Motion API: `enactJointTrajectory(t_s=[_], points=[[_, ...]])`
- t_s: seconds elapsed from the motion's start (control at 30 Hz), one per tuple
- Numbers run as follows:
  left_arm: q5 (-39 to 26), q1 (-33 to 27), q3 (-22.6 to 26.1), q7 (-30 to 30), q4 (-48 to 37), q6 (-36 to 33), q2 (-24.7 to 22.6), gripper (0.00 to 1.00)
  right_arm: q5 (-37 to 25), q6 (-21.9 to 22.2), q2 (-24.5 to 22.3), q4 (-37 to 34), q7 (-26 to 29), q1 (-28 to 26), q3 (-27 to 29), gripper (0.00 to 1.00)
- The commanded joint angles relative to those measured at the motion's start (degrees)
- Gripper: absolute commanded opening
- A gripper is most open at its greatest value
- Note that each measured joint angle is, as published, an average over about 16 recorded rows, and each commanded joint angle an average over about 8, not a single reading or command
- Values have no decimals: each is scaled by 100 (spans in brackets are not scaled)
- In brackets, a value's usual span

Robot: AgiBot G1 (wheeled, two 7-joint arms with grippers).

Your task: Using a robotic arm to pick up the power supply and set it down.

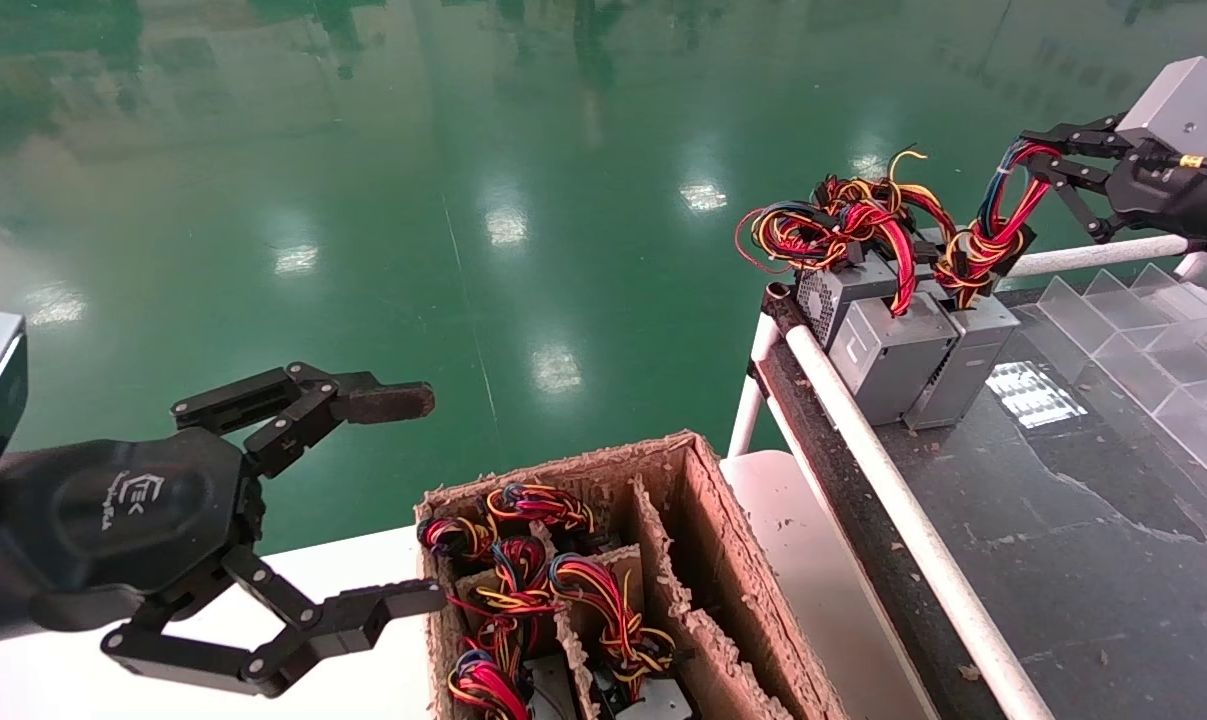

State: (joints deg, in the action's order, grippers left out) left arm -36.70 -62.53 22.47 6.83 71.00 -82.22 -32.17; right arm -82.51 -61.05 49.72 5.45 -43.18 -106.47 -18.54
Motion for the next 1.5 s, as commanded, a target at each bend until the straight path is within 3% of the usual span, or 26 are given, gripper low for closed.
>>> enactJointTrajectory(t_s=[0.03,0.57,0.93,1.5], points=[[0,0,0,0,0,0,0,100,-1,-19,0,-53,-40,-26,0,100],[0,0,0,0,0,0,0,100,-214,-250,-49,-311,8,-224,-151,100],[0,1,0,0,-1,1,0,100,253,-1264,-230,-688,1029,-351,133,100],[1,1,0,0,-2,1,0,100,1301,-1639,-574,1311,2272,949,178,100]])
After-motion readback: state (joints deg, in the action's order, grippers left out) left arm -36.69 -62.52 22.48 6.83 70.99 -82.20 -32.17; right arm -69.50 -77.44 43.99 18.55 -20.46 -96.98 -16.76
